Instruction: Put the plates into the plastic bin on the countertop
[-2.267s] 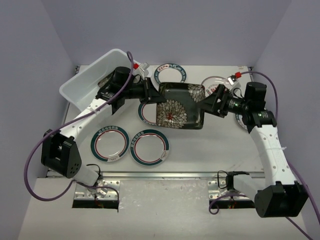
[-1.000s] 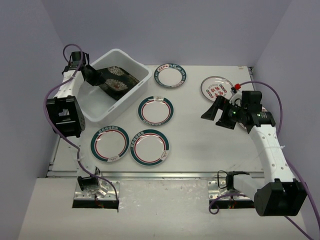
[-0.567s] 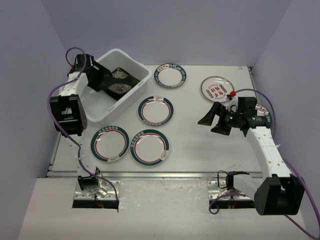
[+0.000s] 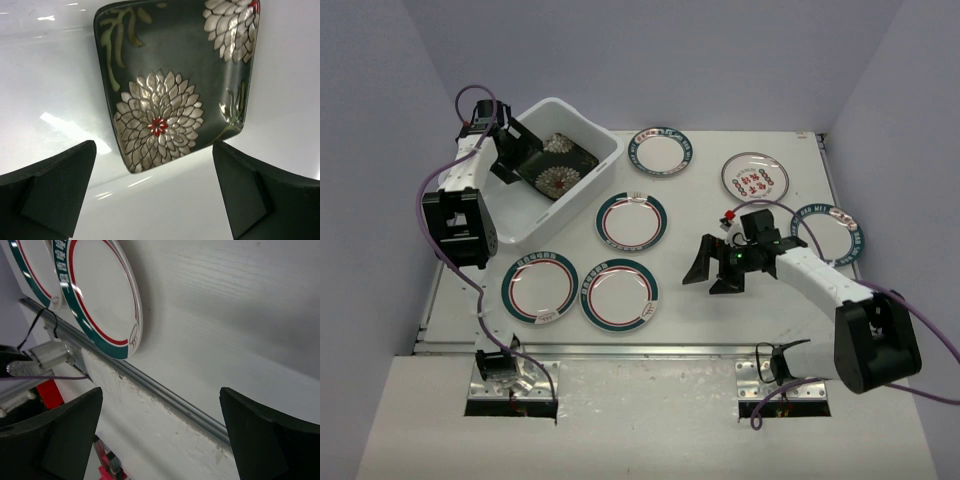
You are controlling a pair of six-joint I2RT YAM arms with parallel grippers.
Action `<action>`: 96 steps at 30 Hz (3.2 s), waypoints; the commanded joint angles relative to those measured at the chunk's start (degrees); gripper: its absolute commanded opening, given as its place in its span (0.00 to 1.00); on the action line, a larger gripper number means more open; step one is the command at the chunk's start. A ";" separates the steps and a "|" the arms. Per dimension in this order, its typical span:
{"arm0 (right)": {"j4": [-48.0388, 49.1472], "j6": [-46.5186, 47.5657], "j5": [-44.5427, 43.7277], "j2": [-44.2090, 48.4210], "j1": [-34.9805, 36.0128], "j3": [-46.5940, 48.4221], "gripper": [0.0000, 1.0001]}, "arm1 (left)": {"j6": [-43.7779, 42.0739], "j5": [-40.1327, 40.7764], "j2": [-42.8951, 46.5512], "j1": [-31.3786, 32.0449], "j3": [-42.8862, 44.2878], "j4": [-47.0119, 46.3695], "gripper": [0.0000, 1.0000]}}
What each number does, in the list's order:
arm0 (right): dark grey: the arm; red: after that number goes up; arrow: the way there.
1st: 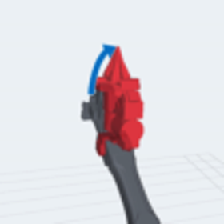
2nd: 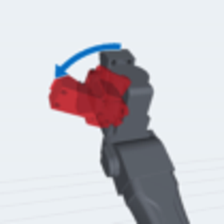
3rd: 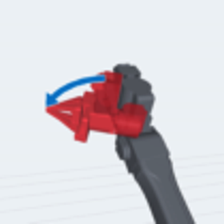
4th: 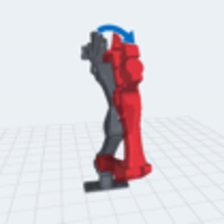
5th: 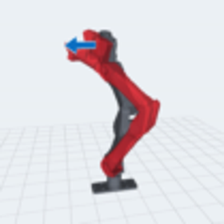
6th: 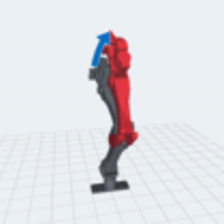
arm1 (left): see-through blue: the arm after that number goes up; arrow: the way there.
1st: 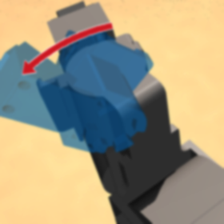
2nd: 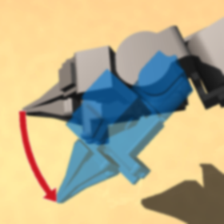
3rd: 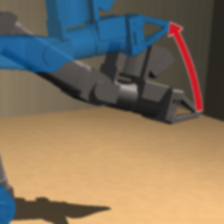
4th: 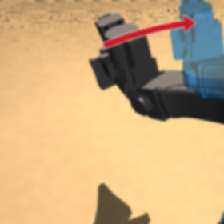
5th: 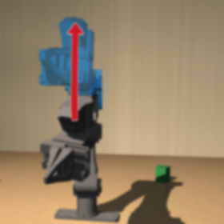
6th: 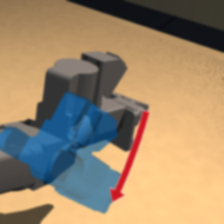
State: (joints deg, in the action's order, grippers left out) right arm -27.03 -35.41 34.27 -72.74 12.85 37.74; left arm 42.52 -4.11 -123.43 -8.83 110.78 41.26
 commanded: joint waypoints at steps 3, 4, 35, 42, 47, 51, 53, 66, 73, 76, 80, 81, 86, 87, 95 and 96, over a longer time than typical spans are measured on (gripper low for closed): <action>19.79 -2.58 -0.96 -10.78 12.43 -1.35 0.99 | -7.93 0.22 15.30 3.22 4.37 3.87 1.00; 21.92 -2.99 -0.87 -12.40 12.60 -1.32 0.99 | -8.51 -1.46 17.85 3.36 1.77 3.04 1.00; 22.78 -6.49 0.93 1.39 11.21 -3.65 0.00 | -22.89 -32.54 54.45 15.38 -54.43 -6.55 1.00; 29.04 -13.40 18.40 2.25 9.12 0.08 0.00 | -21.97 -40.77 49.64 21.18 -53.05 -12.90 0.85; 37.31 -18.80 20.72 3.57 7.48 -2.06 0.00 | -22.40 -40.11 46.06 23.67 -50.56 -12.29 0.55; 39.39 -19.77 20.49 3.80 6.66 -1.10 0.00 | -23.47 -41.19 44.03 26.13 -49.44 -11.40 0.25; 38.93 -19.70 19.73 3.34 6.58 -0.14 0.00 | -23.46 -40.18 43.81 26.50 -48.93 -11.03 0.00; 0.94 -5.32 -14.47 6.50 3.32 7.70 0.99 | -8.08 -16.03 44.67 8.51 -31.96 -12.87 0.00; 0.22 -5.62 -15.39 14.79 2.88 2.38 0.99 | 1.55 -1.31 33.45 -3.18 -25.75 -15.57 0.00; 0.56 -5.81 -14.35 18.35 2.96 -0.58 0.99 | 2.64 -0.64 25.60 -3.38 -19.87 -18.17 0.00; 1.28 -6.78 -12.03 22.00 2.93 -3.43 0.99 | 3.01 -2.04 13.18 -3.30 -10.72 -16.91 0.00; 1.10 -6.87 -11.91 22.69 2.92 -4.04 0.99 | 3.01 -2.09 11.03 -3.30 -8.63 -16.83 0.00; -0.14 -6.49 -12.48 27.53 2.88 -5.93 0.99 | 2.93 -1.35 5.02 -3.38 -3.86 -15.87 0.03; -0.44 -5.99 -12.50 28.80 2.96 -6.18 0.99 | 3.18 -1.54 4.36 -3.29 -4.61 -16.22 0.07; -5.04 -8.11 -15.97 24.79 2.88 -7.07 0.99 | 0.63 1.76 -2.08 -0.74 1.47 -8.42 1.00; -5.05 -8.82 -15.98 22.75 2.93 -7.27 0.99 | 0.22 2.88 -2.24 -0.44 2.23 -6.33 1.00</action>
State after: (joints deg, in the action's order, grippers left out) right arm -30.54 -42.07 21.15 -45.15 15.86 31.48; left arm 44.55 -4.72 -125.56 -11.58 107.26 30.68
